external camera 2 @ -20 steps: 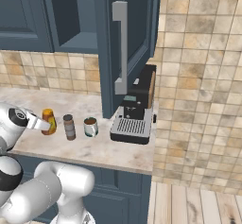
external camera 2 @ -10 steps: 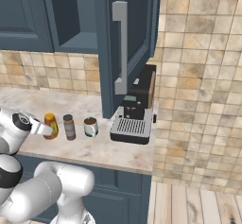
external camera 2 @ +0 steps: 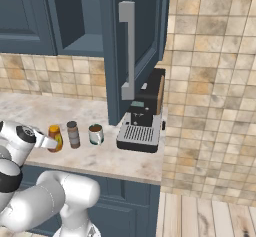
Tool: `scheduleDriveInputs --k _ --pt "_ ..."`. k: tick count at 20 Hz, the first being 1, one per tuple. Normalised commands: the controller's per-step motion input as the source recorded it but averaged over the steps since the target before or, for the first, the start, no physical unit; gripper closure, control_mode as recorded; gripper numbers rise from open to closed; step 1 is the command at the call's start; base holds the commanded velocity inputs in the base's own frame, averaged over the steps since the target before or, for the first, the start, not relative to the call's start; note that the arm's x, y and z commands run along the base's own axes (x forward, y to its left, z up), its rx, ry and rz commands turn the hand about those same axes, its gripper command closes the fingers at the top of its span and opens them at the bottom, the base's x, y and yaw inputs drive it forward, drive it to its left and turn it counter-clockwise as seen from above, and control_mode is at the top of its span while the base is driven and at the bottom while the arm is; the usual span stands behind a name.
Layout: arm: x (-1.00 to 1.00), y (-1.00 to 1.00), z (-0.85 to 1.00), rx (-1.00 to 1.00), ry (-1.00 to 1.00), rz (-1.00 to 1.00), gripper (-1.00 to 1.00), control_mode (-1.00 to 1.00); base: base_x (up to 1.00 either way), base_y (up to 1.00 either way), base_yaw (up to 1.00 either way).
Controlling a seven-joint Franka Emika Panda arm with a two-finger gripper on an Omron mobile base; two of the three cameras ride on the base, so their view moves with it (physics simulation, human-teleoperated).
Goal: Pick the cinnamon and honey bottle from the cabinet and place them next to the mug.
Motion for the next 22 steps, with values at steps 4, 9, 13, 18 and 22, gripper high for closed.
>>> scheduleDriveInputs --k 4,9,13,18,22 --pt "0.04 0.00 -0.03 0.00 0.00 0.00 1.00 -1.00 0.00 0.00 0.00" --pt "0.25 0.00 0.00 0.00 0.00 -0.04 1.00 -1.00 0.00 0.00 0.00" --pt "0.18 0.00 0.00 0.00 0.00 -0.06 1.00 -1.00 0.00 0.00 0.00" --pt "0.13 0.00 -0.01 0.00 0.00 -0.04 1.00 -1.00 0.00 0.00 0.00" --pt "0.15 0.00 -0.06 0.00 0.00 -0.01 1.00 -1.00 0.00 0.00 0.00"
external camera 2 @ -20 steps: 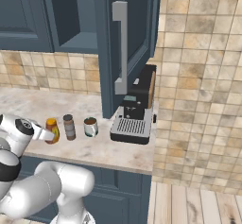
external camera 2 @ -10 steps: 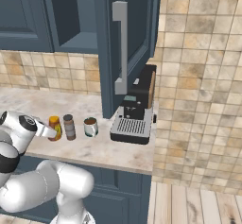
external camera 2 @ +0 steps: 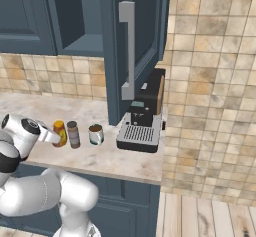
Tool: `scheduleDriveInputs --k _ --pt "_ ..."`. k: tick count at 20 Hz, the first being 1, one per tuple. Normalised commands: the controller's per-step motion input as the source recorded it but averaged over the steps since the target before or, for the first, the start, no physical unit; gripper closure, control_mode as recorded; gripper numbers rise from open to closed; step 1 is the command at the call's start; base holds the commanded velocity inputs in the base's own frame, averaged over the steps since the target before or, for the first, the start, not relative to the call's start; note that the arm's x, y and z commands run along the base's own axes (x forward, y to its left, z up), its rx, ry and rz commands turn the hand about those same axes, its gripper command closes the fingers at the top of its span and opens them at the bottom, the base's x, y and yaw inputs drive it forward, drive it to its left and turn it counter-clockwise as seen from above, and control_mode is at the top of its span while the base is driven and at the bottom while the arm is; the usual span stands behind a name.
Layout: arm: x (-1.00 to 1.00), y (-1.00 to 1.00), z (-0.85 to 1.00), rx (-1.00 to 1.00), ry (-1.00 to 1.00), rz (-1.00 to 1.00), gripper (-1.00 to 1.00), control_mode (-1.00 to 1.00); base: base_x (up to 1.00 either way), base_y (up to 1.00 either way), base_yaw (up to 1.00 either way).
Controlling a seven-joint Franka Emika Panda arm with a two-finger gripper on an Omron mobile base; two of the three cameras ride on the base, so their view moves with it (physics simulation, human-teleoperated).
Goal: Pick the cinnamon and honey bottle from the cabinet and place them next to the mug.
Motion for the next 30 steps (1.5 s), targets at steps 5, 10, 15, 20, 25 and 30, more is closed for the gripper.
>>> scheduleDriveInputs --k 5,10,15,20,25,30 --pt "0.06 0.00 -0.21 0.00 0.00 0.00 1.00 -1.00 0.00 0.00 0.00" --pt "0.00 0.00 -0.25 0.00 0.00 0.00 1.00 -1.00 0.00 0.00 0.00" --pt "0.00 0.00 0.00 0.00 0.00 0.00 -1.00 -1.00 0.00 0.00 0.00" --pt "0.00 0.00 0.00 0.00 0.00 0.00 -1.00 -1.00 0.00 0.00 0.00" --pt "-0.04 -0.01 0.00 0.00 0.00 0.00 -1.00 -1.00 0.00 0.00 0.00" --pt "-0.07 -0.08 0.00 0.00 0.00 0.00 -1.00 -1.00 0.00 0.00 0.00"
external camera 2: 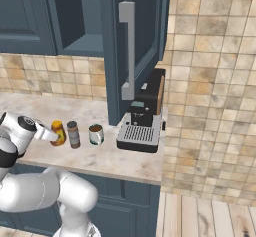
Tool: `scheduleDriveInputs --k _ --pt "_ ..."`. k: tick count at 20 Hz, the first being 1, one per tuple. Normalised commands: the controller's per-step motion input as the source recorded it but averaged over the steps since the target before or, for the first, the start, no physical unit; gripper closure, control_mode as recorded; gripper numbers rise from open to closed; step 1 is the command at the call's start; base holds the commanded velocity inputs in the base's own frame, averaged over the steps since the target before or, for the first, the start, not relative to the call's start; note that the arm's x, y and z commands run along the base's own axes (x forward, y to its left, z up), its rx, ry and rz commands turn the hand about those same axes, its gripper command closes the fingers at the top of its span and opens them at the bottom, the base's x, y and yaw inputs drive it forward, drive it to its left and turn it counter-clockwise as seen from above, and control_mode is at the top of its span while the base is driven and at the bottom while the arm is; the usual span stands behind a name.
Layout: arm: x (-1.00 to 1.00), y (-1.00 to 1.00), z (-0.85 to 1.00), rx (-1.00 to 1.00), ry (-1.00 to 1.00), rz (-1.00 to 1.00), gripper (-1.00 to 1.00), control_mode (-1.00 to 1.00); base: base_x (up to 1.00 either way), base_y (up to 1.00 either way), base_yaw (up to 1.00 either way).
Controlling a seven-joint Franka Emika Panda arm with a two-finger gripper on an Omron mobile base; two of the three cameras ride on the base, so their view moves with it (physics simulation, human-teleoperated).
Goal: Pick the cinnamon and honey bottle from the cabinet and place them next to the mug.
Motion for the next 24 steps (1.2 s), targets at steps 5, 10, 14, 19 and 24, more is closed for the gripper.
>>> scheduleDriveInputs --k 5,10,14,19,24 --pt "-0.01 -0.08 0.04 0.00 0.00 0.00 -1.00 -1.00 0.00 0.00 0.00" --pt "0.00 0.00 0.24 0.00 0.00 0.00 -1.00 -1.00 0.00 0.00 0.00" --pt "0.00 0.00 0.26 0.00 0.00 0.00 -1.00 -1.00 0.00 0.00 0.00" --pt "0.00 0.00 0.41 0.00 0.00 0.00 -1.00 -1.00 0.00 0.00 0.00" --pt "0.00 -0.07 0.56 0.00 0.00 0.00 -1.00 -1.00 0.00 0.00 0.00"
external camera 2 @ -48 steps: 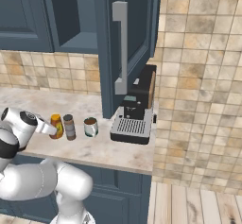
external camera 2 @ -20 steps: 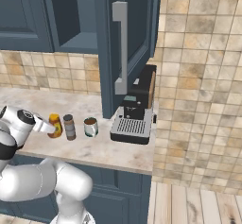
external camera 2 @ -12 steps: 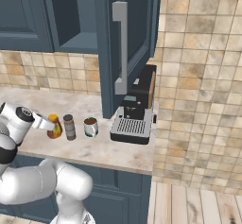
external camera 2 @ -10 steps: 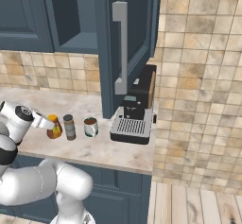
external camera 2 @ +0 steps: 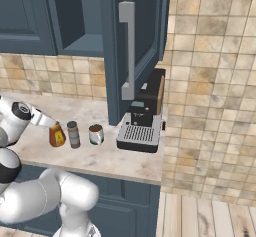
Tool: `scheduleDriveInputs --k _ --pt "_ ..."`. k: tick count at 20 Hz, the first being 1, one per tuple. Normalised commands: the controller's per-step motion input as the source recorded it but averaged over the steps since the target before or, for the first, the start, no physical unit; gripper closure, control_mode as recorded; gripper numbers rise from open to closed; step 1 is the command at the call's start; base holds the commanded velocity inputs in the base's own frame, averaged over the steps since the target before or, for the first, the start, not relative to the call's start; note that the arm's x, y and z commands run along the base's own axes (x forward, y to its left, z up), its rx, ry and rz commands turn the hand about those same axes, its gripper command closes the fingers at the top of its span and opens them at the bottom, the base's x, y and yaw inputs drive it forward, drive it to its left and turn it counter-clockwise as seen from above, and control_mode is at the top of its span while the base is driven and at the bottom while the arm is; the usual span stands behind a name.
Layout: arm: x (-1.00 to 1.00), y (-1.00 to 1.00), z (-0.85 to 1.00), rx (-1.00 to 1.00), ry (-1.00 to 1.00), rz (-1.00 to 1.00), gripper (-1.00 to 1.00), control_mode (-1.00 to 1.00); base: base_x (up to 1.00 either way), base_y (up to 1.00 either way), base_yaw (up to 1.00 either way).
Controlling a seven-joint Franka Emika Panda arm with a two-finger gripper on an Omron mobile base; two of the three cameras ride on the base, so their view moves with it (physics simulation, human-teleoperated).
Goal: Pick the cinnamon and honey bottle from the cabinet and place them next to the mug.
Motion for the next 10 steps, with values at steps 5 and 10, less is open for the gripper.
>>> scheduleDriveInputs --k 5,10 --pt "-0.17 -0.10 0.58 0.00 0.00 0.00 -1.00 -1.00 0.00 0.00 0.00" --pt "-0.48 -0.36 0.62 0.00 0.01 0.02 -1.00 -1.00 0.00 0.00 0.00"
